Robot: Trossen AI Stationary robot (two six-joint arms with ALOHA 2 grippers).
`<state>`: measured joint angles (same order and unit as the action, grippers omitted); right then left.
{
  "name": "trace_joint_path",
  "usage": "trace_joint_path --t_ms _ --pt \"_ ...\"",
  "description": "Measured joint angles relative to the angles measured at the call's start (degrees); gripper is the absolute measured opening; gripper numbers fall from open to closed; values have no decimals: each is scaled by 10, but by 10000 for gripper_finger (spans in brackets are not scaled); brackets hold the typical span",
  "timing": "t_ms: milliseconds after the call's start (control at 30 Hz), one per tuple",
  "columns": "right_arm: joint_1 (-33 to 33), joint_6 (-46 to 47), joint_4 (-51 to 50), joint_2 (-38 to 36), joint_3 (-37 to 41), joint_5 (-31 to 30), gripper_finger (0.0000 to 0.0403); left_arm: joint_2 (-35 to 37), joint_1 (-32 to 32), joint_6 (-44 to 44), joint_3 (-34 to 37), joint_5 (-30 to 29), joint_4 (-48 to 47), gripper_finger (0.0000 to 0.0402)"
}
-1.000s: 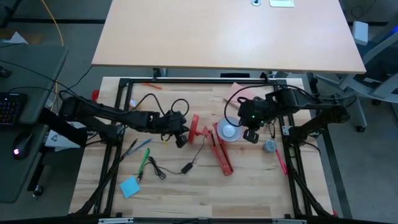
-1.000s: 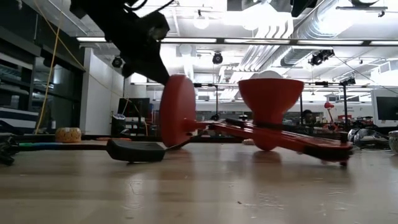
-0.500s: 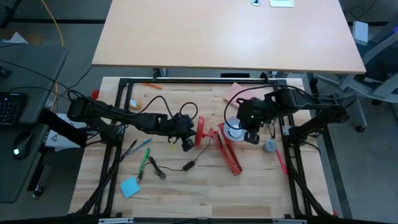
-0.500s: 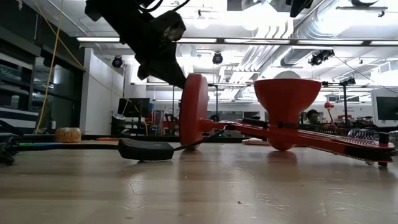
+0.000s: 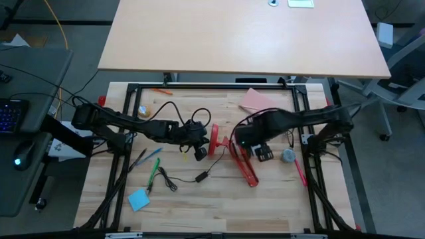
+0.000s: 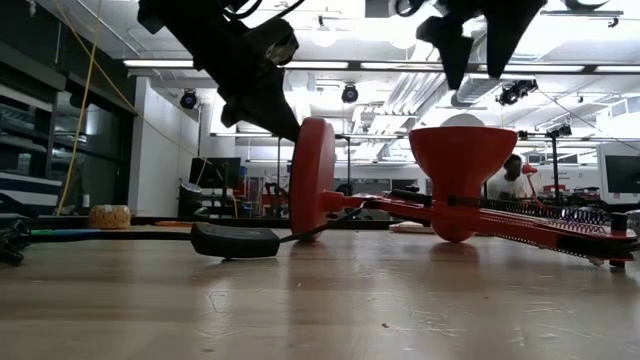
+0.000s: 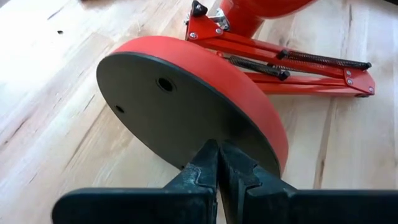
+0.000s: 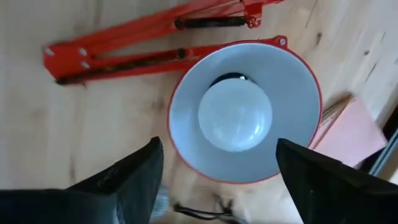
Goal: Screw lightbulb
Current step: Insert the white lightbulb into the red lamp
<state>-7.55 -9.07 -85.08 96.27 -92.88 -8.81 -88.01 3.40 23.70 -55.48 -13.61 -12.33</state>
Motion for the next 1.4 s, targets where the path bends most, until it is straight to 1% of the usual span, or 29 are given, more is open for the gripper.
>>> trace_joint_path --t_ms 100,167,233,333,433,500,600,667,833,1033,1233,1400 --pt "0 -39 0 15 0 -6 302 0 0 1 0 0 0 0" --pt "0 -58 4 18 0 -31 303 0 0 1 0 0 0 0" --pt "3 -67 14 18 0 -47 303 0 0 1 0 0 0 0" --pt "13 -63 15 10 5 -52 303 0 0 1 0 0 0 0" --pt "13 -50 13 -29 49 -62 303 0 0 1 0 0 0 0" --pt "4 -21 8 -67 78 -61 303 0 0 1 0 -1 0 0" --pt "-18 22 24 -117 95 -67 303 0 0 2 0 -4 0 0" --pt "-32 28 56 -129 99 -75 303 0 0 3 0 -5 3 0" --pt "-33 7 87 -105 118 -55 303 0 -3 2 0 -7 3 0" --pt "-24 -39 122 -74 125 -62 303 0 -8 11 0 -8 3 0" --pt "5 -62 137 -70 125 -71 302 0 -8 16 0 -8 2 0" --pt "11 -54 142 -70 152 -66 303 0 -8 13 0 -7 1 0"
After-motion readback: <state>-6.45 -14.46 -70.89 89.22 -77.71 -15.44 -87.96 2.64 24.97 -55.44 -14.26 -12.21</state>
